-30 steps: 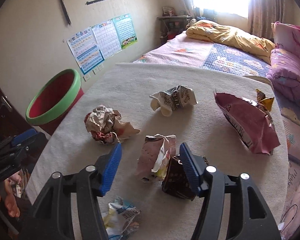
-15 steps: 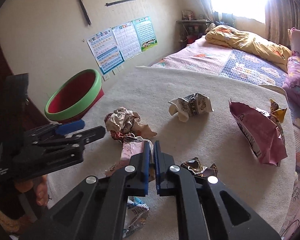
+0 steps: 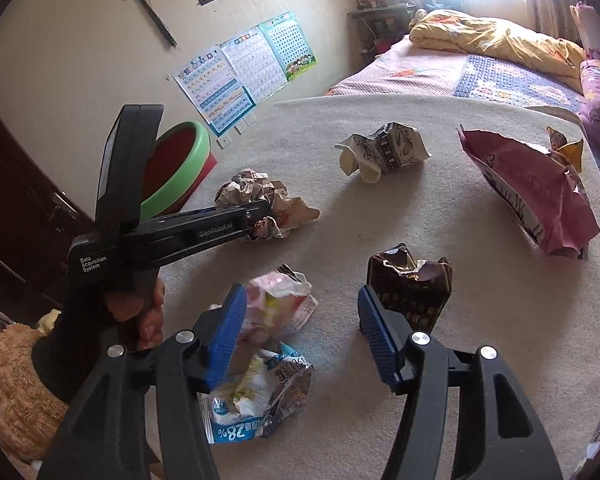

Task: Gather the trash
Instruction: 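Grasp the crumpled paper ball with the left gripper while the right grasps the strawberry wrapper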

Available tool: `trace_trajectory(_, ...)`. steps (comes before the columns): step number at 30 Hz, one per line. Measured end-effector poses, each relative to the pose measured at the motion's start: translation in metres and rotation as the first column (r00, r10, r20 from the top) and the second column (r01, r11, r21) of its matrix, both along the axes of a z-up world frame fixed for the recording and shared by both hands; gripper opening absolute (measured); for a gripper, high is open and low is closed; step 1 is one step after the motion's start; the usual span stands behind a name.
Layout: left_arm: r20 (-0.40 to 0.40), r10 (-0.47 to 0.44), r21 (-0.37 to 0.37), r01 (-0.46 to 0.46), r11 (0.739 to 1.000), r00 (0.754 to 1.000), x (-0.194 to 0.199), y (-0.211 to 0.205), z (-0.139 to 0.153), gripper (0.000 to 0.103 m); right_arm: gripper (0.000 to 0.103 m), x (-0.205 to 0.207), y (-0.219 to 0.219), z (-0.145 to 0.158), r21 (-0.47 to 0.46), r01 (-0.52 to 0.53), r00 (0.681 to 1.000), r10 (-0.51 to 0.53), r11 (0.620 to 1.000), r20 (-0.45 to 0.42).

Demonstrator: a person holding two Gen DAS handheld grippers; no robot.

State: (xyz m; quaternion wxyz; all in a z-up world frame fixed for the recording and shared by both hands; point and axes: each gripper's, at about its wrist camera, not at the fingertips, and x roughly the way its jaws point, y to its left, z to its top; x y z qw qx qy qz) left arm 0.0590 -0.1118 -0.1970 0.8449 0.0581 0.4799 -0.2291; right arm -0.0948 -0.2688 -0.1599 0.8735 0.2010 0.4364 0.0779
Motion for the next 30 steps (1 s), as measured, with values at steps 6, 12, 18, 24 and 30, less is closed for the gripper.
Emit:
trace_trajectory(6, 0.058, 0.019, -0.013, -0.018, 1.0, 0.998, -0.015, 0.013, 0.024, 0.035, 0.057, 0.011, 0.021, 0.003, 0.003, -0.059, 0.998, 0.059, 0.998, -0.004)
trace_trajectory(12, 0.118, 0.065, -0.02, -0.063, 0.998, 0.991, -0.034, 0.032, 0.048, 0.035, 0.066, 0.041, 0.039, -0.001, -0.052, -0.062, 0.998, 0.062, 0.997, -0.007)
trace_trajectory(18, 0.177, 0.089, -0.027, -0.086, 0.996, 0.98, -0.045, 0.049, 0.072, 0.035, 0.053, 0.065, 0.058, -0.021, -0.147, -0.136, 0.99, 0.127, 0.98, -0.066)
trace_trajectory(24, 0.223, 0.114, -0.016, -0.113, 0.993, 0.968, -0.047, 0.062, 0.086, 0.035, 0.034, 0.067, 0.055, -0.025, -0.14, -0.14, 0.989, 0.132, 0.98, -0.065)
trace_trajectory(30, 0.234, 0.113, -0.013, -0.113, 0.993, 0.966, -0.046, 0.062, 0.088, 0.036, 0.056, 0.061, 0.045, -0.028, -0.124, -0.101, 0.992, 0.091, 0.987, -0.085)
